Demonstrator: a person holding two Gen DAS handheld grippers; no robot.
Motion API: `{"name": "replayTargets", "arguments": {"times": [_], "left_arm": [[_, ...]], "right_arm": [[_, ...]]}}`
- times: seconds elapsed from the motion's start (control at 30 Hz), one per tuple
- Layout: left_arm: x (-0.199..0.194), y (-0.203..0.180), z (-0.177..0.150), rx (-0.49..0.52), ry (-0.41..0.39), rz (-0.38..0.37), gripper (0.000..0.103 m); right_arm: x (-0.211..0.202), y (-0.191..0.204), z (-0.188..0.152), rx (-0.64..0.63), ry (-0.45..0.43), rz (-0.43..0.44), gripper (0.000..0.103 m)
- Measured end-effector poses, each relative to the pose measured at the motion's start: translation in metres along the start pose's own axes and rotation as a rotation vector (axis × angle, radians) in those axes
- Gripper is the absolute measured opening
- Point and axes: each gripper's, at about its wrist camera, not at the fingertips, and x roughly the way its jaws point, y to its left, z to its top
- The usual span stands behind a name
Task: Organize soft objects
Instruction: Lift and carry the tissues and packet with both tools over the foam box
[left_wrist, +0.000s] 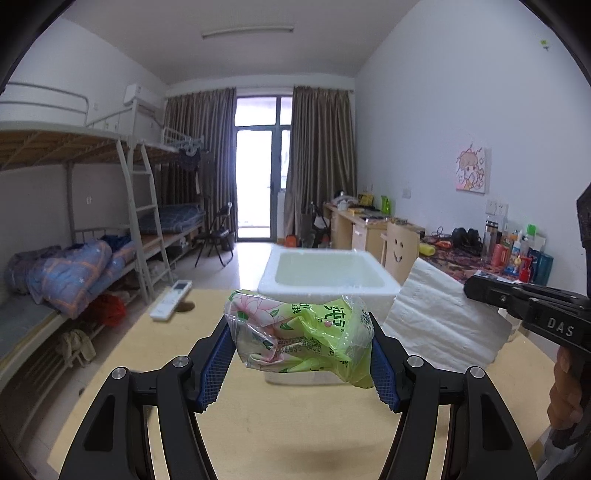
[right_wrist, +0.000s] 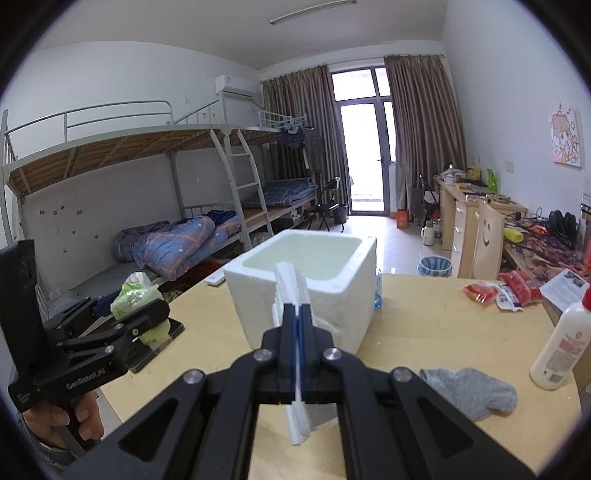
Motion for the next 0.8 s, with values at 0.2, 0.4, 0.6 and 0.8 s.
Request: {"name": "replayTargets", "arguments": {"times": [0.2, 0.4, 0.6, 0.8], "left_arm": [[-0.005, -0.002, 0.020, 0.028, -0.055, -0.002, 0.067], [-0.003, 0.000, 0.040, 0.048, -0.086, -0.027, 0.067], [-0.003, 0.001, 0.055, 0.070, -0.120, -0.040, 0.067], [0.009, 0.009, 0.058, 0.067, -0.116, -0.032, 0.067]], "right_arm": [[-0.005, 0.006, 0.018, -0.018, -0.039, -0.003, 0.003], [-0.010, 0.017, 0.043, -0.062, -0.087, -0.011, 0.003], [-0.005, 0.022, 0.057, -0.089, -0.110, -0.008, 0.003], [0.011, 0.022, 0.063, -0.104, -0.099, -0.006, 0.003]]}}
